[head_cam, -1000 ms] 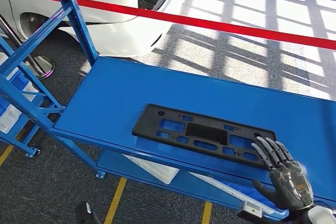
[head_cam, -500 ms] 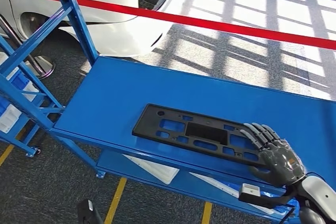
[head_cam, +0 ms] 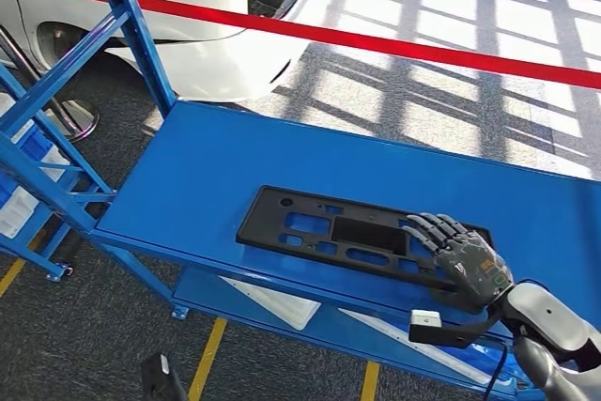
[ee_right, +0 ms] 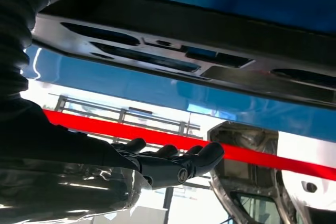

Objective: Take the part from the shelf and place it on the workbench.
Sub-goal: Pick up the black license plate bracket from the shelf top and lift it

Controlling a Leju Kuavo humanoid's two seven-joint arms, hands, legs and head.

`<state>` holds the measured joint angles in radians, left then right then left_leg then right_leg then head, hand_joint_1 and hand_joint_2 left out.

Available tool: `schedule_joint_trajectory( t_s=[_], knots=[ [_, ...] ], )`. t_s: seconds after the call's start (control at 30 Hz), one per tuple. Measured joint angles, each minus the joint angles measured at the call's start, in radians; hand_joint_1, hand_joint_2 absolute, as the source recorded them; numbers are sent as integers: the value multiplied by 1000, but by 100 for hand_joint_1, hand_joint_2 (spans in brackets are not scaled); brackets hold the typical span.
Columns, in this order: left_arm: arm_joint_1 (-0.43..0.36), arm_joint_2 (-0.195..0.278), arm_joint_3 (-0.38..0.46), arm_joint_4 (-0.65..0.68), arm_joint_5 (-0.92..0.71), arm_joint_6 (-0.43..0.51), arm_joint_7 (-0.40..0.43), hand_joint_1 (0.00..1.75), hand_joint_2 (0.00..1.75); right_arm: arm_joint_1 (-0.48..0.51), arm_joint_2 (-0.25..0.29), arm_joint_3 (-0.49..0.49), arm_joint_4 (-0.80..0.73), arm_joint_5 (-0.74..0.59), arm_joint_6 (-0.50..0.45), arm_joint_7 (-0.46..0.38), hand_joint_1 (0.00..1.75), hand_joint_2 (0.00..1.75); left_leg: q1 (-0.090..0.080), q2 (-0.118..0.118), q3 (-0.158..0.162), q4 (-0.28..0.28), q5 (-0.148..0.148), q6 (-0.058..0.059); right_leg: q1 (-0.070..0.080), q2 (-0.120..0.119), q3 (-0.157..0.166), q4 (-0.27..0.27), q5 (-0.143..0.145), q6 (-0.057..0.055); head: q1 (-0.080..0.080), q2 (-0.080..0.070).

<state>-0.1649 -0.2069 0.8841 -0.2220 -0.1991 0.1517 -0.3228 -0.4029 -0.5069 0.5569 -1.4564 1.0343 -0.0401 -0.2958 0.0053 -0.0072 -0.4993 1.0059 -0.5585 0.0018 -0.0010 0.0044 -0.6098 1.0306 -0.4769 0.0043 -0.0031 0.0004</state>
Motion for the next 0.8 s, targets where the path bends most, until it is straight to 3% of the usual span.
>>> schedule_joint_trajectory(
  t_s=[0.47, 0.8],
  knots=[
    [-3, 0, -1, 0, 0, 0, 3, 0, 0, -46, 40, 78, 82, -1, -11, 24, 0, 175, 0, 0, 0, 0, 0, 0, 0, 0, 0, 0, 0, 0, 0, 0],
    [-3, -1, -1, 0, 0, 3, 3, 0, 0, -33, 91, 108, 131, 190, -194, 196, 0, 175, 0, 0, 0, 0, 0, 0, 0, 0, 0, 0, 0, 0, 0, 0]
  ],
)
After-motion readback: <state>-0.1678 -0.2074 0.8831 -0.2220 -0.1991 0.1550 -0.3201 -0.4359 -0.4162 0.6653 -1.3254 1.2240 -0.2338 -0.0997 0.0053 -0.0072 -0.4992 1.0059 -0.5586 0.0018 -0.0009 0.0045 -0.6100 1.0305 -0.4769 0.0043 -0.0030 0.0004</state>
